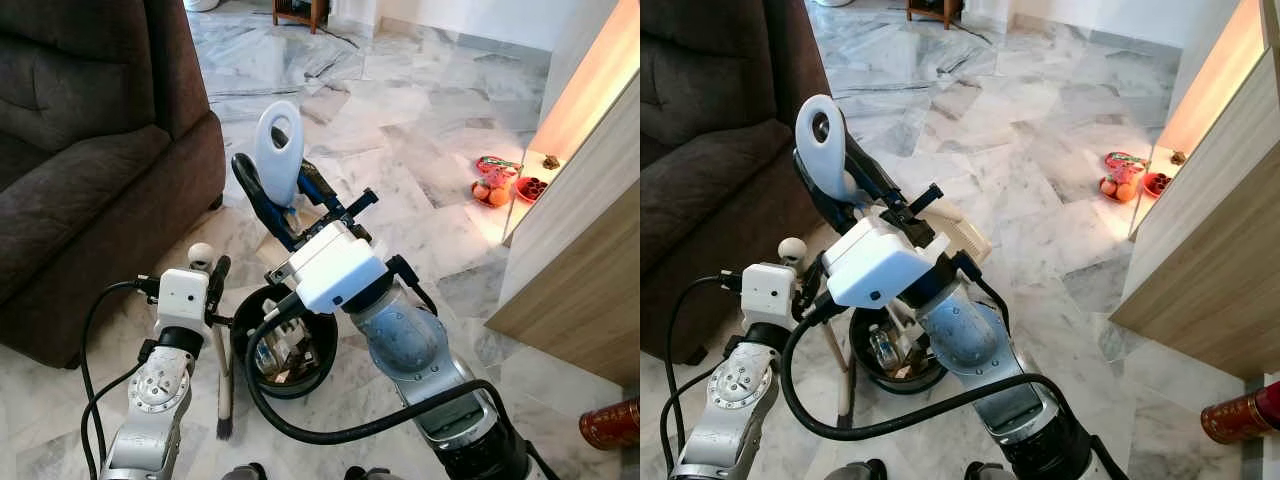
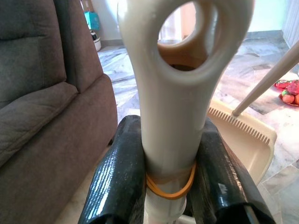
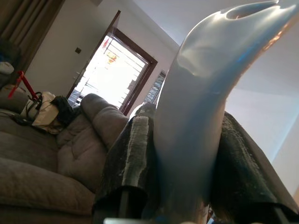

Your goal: Sweep floor

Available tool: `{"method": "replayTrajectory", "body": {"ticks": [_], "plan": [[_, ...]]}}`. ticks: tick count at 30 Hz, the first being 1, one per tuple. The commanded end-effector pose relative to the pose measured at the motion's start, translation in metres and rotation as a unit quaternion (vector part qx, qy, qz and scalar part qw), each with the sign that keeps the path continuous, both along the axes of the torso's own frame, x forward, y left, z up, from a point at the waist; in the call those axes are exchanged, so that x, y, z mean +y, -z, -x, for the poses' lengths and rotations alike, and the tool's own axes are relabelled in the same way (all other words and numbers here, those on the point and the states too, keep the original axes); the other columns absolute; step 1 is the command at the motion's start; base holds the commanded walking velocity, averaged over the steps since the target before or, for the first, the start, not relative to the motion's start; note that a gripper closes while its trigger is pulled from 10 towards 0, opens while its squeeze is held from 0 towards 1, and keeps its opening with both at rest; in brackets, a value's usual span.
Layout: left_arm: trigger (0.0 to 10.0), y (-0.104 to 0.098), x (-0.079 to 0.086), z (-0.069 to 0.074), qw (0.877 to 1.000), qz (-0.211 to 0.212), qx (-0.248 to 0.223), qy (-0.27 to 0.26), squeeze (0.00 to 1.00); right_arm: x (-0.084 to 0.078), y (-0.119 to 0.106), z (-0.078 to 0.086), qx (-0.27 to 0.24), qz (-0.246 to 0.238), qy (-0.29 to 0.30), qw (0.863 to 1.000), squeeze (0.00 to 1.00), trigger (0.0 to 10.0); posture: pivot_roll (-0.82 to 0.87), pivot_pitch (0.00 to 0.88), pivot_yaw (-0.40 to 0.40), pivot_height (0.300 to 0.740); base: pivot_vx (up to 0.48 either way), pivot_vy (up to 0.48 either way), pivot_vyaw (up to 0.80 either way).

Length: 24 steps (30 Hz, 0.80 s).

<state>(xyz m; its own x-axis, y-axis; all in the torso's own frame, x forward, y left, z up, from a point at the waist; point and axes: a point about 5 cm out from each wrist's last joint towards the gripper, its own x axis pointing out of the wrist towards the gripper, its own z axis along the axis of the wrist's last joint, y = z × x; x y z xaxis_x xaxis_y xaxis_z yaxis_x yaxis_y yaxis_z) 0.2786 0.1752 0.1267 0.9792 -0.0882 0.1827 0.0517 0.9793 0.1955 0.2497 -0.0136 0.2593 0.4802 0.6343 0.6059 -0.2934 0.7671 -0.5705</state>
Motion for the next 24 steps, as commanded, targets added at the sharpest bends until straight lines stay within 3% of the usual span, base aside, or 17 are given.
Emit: {"method": "replayTrajectory", "body": {"ticks": [1, 10, 12, 15, 17, 22, 24], "plan": [[10.0, -0.006, 0.0, 0.001, 1.0, -0.012, -0.019, 0.003, 0.0, -0.002, -0.01, 0.002, -0.042, 0.002, 0.009, 0.999, 0.0, 10.0, 0.15, 0.188, -0.014, 0.74, 0.0, 0.0, 0.0], [10.0, -0.007, 0.0, 0.001, 1.0, -0.013, -0.02, 0.001, 0.0, -0.033, -0.016, -0.025, -0.047, -0.024, 0.129, 0.99, 0.0, 10.0, 0.15, 0.188, -0.014, 0.74, 0.0, 0.0, 0.0], [10.0, -0.007, 0.0, 0.001, 1.0, -0.013, -0.02, 0.001, 0.0, -0.048, -0.014, -0.036, -0.039, -0.031, 0.173, 0.984, 0.0, 10.0, 0.15, 0.187, -0.014, 0.74, 0.0, 0.0, 0.0], [10.0, -0.006, 0.0, 0.001, 1.0, -0.013, -0.02, 0.0, 0.0, -0.054, -0.012, -0.04, -0.031, -0.034, 0.192, 0.98, 0.0, 10.0, 0.15, 0.185, -0.016, 0.74, 0.0, 0.0, 0.0], [10.0, -0.006, 0.0, 0.001, 1.0, -0.012, -0.02, 0.0, 0.0, -0.069, 0.001, -0.052, -0.003, -0.03, 0.235, 0.971, 0.0, 10.0, 0.15, 0.185, -0.016, 0.74, 0.0, 0.0, 0.0], [10.0, -0.006, 0.0, 0.001, 1.0, -0.011, -0.019, 0.001, 0.0, -0.083, 0.021, -0.061, 0.031, -0.028, 0.266, 0.963, 0.0, 10.0, 0.15, 0.182, -0.017, 0.74, 0.0, 0.0, 0.0], [10.0, -0.005, -0.001, 0.001, 1.0, -0.011, -0.019, 0.002, 0.0, -0.093, 0.038, -0.066, 0.071, -0.045, 0.281, 0.956, 0.0, 10.0, 0.15, 0.18, -0.017, 0.74, 0.0, 0.0, 0.0]]}}
